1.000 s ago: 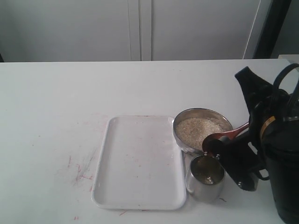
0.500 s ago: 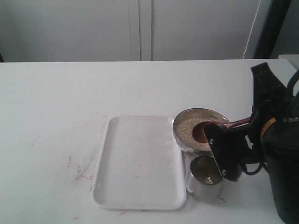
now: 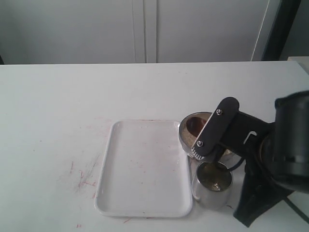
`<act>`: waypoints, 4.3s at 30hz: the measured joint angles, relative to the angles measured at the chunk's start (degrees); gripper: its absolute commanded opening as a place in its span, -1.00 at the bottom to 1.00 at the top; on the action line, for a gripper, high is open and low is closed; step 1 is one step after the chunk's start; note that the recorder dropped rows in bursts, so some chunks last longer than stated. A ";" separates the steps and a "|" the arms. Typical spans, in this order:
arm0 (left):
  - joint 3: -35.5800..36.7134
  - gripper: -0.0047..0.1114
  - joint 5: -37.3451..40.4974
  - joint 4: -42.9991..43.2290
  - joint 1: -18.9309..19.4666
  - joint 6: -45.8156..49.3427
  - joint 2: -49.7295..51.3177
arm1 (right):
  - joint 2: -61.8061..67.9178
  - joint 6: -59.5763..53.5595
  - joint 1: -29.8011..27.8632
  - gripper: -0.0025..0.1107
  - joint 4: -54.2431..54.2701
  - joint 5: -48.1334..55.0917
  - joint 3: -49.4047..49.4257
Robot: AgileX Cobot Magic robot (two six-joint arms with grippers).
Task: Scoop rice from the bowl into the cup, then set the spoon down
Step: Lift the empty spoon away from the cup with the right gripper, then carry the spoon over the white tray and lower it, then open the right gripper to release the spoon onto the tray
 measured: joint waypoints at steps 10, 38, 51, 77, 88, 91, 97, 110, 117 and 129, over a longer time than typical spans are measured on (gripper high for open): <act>0.00 -0.67 0.00 0.00 0.00 0.00 0.00 | 0.12 0.73 0.00 -0.96 14.18 0.00 -10.49; 0.00 -0.67 0.00 0.00 0.00 0.00 0.00 | 37.44 23.63 -5.95 -0.96 24.91 0.07 -43.58; 0.00 -0.67 0.00 0.00 0.00 0.00 0.00 | 43.13 25.22 -5.95 -0.96 33.83 0.07 -43.20; 0.00 -0.67 0.00 0.00 0.00 0.00 0.00 | 48.38 26.45 -10.00 -0.96 33.94 -0.16 -42.49; 0.00 -0.67 0.00 0.00 0.00 0.00 0.00 | 49.43 26.22 -10.00 -0.96 33.75 -4.31 -43.96; 0.00 -0.67 0.00 0.00 0.00 0.00 0.00 | 49.43 26.22 -10.24 -0.96 33.75 -4.31 -43.96; 0.00 -0.67 0.00 0.00 0.00 0.00 0.00 | 49.43 25.64 -11.23 -0.89 33.75 -3.98 -43.96; 0.00 -0.67 0.00 0.00 0.00 0.00 0.00 | 51.70 23.36 -11.33 -0.54 33.75 -3.66 -43.96; 0.00 -0.67 0.00 0.00 0.00 0.00 0.00 | 46.08 17.47 -11.33 -0.54 33.99 -2.07 -43.96; 0.00 -0.67 0.00 0.00 0.00 0.00 0.00 | 23.31 5.45 -10.13 -0.86 33.49 -0.17 -37.96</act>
